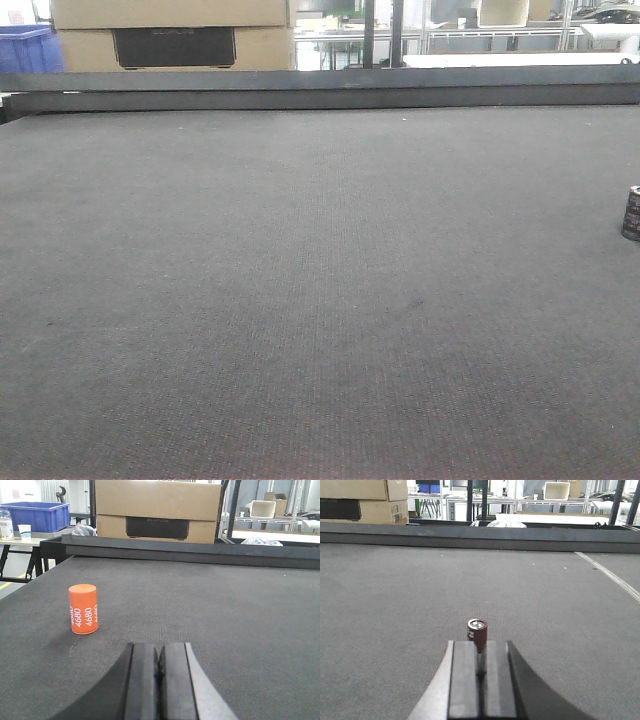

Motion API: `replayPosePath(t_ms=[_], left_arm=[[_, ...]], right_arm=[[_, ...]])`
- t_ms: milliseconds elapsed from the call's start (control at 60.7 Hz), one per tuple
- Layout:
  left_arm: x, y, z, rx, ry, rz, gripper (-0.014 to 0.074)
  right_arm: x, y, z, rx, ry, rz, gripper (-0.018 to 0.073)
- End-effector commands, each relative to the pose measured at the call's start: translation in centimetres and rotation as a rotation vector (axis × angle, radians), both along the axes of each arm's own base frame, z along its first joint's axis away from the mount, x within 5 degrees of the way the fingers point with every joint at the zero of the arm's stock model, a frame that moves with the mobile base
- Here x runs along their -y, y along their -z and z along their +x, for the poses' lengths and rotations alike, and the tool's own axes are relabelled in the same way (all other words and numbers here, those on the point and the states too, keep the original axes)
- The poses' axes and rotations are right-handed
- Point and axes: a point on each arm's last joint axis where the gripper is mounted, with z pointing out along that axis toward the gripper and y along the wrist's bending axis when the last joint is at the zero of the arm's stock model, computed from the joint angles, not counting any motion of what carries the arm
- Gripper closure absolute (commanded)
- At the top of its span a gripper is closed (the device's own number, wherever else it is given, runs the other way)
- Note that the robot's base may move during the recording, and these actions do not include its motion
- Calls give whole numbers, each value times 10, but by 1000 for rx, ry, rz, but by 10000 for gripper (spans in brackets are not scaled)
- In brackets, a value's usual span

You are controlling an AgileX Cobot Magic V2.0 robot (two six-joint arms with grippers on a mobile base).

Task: Place cylindrical capacitor in blue bin on shelf
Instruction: 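Open both grippers and move them above the orange cylinder and maroon capacitor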

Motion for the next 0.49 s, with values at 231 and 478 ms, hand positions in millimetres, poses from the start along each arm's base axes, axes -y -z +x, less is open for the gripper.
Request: replayPosePath(t_ms=[231, 478], left_arm=[[0, -3, -1, 26, 5, -2, 708], [0, -4, -1, 34, 4, 4, 708]], right_arm=[[0, -1, 0, 22, 4, 4, 721], [0, -2, 0, 30, 5, 4, 721]])
